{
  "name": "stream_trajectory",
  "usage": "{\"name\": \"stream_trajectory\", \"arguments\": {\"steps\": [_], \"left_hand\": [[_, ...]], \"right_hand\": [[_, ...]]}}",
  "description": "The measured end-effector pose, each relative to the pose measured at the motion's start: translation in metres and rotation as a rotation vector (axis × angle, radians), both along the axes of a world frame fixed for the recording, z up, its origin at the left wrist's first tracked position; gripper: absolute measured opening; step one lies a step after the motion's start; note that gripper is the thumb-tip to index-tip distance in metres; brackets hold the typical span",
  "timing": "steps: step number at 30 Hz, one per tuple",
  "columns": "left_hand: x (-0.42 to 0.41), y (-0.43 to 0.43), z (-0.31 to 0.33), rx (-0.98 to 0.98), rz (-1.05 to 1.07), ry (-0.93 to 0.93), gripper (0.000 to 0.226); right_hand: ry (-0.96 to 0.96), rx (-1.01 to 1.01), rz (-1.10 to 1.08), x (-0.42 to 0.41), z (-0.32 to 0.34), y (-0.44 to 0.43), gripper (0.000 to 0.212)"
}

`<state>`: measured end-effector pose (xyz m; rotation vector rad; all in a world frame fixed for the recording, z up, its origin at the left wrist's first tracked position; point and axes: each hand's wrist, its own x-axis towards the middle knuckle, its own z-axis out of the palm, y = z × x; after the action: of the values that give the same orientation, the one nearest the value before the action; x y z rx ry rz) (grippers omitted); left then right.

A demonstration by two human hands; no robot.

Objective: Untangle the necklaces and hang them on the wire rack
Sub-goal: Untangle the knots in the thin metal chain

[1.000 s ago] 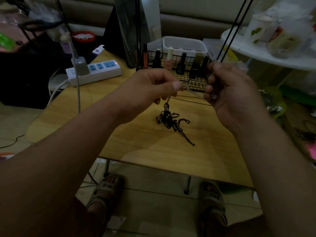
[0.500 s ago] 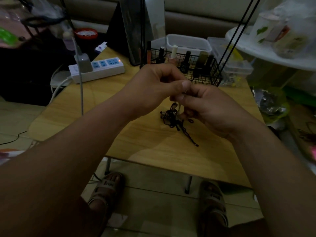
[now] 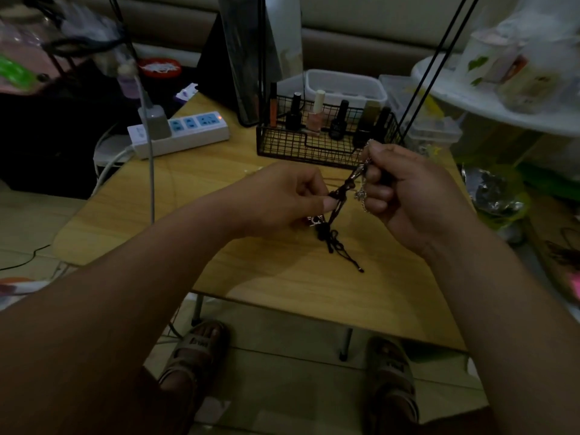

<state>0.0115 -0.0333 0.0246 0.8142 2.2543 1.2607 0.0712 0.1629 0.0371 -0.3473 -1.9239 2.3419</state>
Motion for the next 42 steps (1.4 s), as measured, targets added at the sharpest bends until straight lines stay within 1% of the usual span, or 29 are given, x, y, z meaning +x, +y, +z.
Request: {"name": "stream_trajectory", "arguments": {"steps": [4, 6, 9, 11, 14, 16, 19, 21, 24, 26, 30, 34, 36, 38, 40, 42], "left_hand": [[-0.003, -0.006, 0.003, 0.045, 0.012, -0.031, 0.01], [-0.006, -0.009, 0.004, 0.014, 0.02, -0.008, 0.011], [-0.01, -0.015, 0.004, -0.032, 0.028, 0.057, 0.008], [-0.011, -0.017, 0.006, -0.004, 0.046, 0.063, 0.007], [-0.014, -0.021, 0.009, 0.06, 0.098, 0.044, 0.015], [-0.016, -0.022, 0.01, 0.187, 0.157, -0.059, 0.016], [-0.019, -0.021, 0.011, 0.423, 0.234, -0.275, 0.007], [-0.02, -0.02, 0.012, 0.487, 0.251, -0.324, 0.009], [-0.019, -0.02, 0.011, 0.48, 0.236, -0.326, 0.011], [-0.018, -0.019, 0.01, 0.463, 0.221, -0.332, 0.013], [-0.016, -0.018, 0.011, 0.398, 0.196, -0.302, 0.025], [-0.013, -0.018, 0.014, 0.345, 0.114, -0.238, 0.022], [-0.011, -0.018, 0.014, 0.263, 0.066, -0.151, 0.019], [-0.008, -0.016, 0.012, 0.117, 0.004, -0.048, 0.017], [-0.004, -0.01, 0.006, -0.017, -0.056, 0.001, 0.015], [-0.002, -0.005, 0.0, -0.123, -0.08, 0.088, 0.012]], "right_hand": [[-0.062, 0.063, -0.112, 0.001, -0.003, 0.005, 0.014], [-0.092, 0.114, -0.139, 0.002, -0.004, 0.006, 0.015], [-0.126, 0.308, -0.134, 0.003, -0.006, 0.007, 0.022], [-0.147, 0.456, -0.101, 0.001, -0.01, 0.009, 0.027], [-0.21, 0.631, -0.032, 0.001, -0.015, 0.011, 0.032], [-0.257, 0.748, 0.014, 0.003, -0.016, 0.01, 0.034], [-0.31, 0.954, 0.074, 0.006, -0.017, 0.008, 0.037], [-0.316, 0.996, 0.088, 0.007, -0.016, 0.006, 0.035], [-0.316, 0.999, 0.079, 0.008, -0.014, 0.005, 0.032], [-0.314, 0.947, 0.082, 0.008, -0.014, 0.004, 0.033], [-0.23, 0.666, 0.09, 0.007, -0.012, 0.002, 0.026], [-0.134, 0.47, 0.064, 0.006, -0.004, 0.0, 0.018], [-0.116, 0.42, 0.057, 0.005, -0.003, 0.0, 0.019], [-0.113, 0.38, 0.07, 0.004, -0.004, -0.001, 0.019], [-0.104, 0.337, 0.095, 0.004, -0.005, -0.002, 0.019], [-0.099, 0.325, 0.111, 0.003, -0.005, -0.003, 0.021]]}}
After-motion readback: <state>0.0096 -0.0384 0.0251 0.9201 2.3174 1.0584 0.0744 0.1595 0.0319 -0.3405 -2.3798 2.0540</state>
